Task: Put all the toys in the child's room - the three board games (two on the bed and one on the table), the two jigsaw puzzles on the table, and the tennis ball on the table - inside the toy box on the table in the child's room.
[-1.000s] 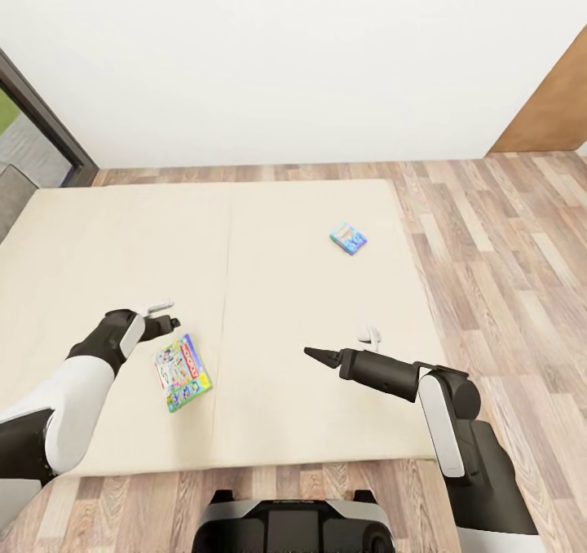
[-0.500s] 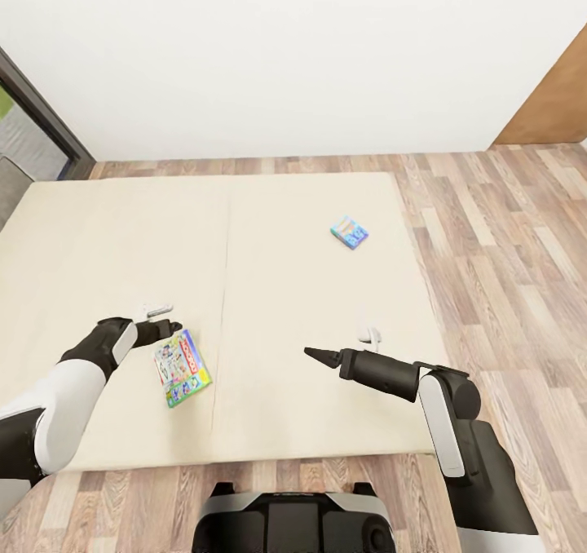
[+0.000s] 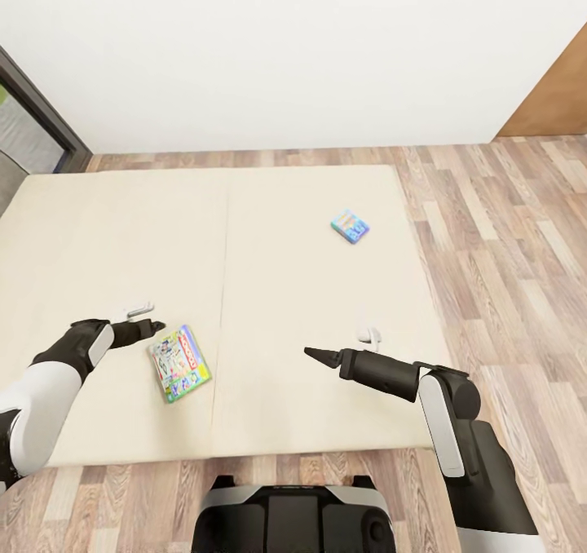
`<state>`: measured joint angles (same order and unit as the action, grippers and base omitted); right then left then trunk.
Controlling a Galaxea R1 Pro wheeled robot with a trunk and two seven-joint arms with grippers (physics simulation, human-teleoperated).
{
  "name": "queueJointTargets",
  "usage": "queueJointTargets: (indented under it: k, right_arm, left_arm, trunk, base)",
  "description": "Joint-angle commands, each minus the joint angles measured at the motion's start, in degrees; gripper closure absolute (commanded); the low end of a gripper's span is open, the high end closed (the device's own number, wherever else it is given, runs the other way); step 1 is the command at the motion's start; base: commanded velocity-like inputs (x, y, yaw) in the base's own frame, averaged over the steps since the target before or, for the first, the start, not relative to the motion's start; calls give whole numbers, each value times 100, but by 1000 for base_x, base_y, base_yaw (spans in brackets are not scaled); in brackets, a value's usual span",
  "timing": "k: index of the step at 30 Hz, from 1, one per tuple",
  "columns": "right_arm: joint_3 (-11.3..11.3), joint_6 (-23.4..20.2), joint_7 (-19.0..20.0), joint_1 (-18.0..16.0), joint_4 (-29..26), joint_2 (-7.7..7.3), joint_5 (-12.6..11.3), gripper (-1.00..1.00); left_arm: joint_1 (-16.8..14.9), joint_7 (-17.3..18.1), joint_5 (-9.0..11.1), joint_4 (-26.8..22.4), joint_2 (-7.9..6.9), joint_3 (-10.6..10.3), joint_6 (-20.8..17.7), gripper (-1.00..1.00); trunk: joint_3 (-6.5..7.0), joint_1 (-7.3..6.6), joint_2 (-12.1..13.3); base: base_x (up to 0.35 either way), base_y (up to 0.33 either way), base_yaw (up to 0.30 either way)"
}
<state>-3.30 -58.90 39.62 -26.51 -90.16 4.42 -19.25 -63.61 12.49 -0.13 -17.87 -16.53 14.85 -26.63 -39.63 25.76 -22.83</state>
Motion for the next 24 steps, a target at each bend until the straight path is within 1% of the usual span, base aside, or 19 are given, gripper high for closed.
queueJointTargets:
  k: [1,4,8,20,24]
  right_arm:
    - [-15,-29,46,-4,-2,6,32,-100]
    - [-14,-29,46,-4,-2,6,34,-100]
    - [-13,-26,46,-4,-2,6,33,-100]
    - [-13,-25,40,-4,-2,6,35,-100]
    - [-13,-25,44,-4,-2,6,35,-100]
  left_arm:
    - [-2,76,-4,-7,-11,36,-39,-100]
    - [-2,203,-10,-6,-41,33,-32,-100]
    - [-2,267,-12,-6,-56,30,-12,-100]
    - [6,306,-14,51,-109,24,109,-100]
    - [6,308,-14,161,-112,26,241,-100]
  trunk:
    - [-17,3,-9]
    - [-45,3,-9]
    - [-83,3,-9]
    - [-196,3,-9]
    - [-234,3,-9]
  base:
    - [0,0,0]
    - [0,0,0]
    - [0,0,0]
    - [0,0,0]
    - [0,0,0]
